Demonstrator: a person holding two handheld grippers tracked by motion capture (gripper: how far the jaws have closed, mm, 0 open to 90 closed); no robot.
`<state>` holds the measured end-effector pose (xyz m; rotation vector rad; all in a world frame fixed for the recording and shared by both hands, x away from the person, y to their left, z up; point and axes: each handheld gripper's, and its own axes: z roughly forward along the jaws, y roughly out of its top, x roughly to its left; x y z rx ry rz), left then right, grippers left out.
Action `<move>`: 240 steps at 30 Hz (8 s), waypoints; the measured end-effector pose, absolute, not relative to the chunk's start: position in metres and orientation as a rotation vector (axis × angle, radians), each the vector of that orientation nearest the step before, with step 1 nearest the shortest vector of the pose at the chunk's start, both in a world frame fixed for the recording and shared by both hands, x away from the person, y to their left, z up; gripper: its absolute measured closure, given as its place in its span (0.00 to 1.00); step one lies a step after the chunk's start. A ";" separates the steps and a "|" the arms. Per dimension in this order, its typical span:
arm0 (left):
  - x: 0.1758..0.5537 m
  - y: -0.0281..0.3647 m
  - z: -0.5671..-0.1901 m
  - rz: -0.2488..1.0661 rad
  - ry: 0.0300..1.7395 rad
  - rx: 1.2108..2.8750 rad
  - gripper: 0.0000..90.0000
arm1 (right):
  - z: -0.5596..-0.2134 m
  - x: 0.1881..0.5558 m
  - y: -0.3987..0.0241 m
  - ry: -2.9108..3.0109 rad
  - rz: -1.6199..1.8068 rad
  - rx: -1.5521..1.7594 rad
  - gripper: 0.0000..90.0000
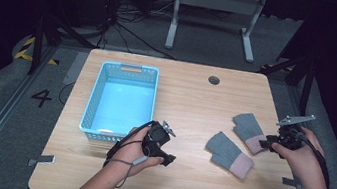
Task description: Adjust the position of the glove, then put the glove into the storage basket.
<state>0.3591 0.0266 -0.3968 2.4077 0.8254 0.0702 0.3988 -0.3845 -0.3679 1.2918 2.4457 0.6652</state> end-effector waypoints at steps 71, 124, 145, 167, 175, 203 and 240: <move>0.359 0.029 -0.387 0.053 0.755 2.399 0.35 | -0.429 0.398 -0.294 2.722 0.463 1.104 0.56; 0.360 0.024 -0.388 0.035 0.738 2.412 0.35 | -0.420 0.372 -0.228 2.817 0.745 0.505 0.58; 0.367 0.011 -0.385 0.014 0.611 2.471 0.51 | -0.412 0.351 -0.262 3.008 0.641 0.744 0.99; 0.368 0.008 -0.384 0.018 0.590 2.475 0.45 | -0.426 0.348 -0.253 3.062 0.553 0.697 0.99; 0.368 0.009 -0.383 0.021 0.600 2.468 0.45 | -0.416 0.345 -0.255 3.052 0.624 0.693 0.97; 0.366 0.011 -0.381 0.027 0.608 2.461 0.43 | -0.380 0.359 -0.303 2.603 0.973 0.976 0.82; 0.355 0.033 -0.385 0.043 0.689 2.447 0.40 | -0.420 0.430 -0.385 2.225 0.852 1.393 0.46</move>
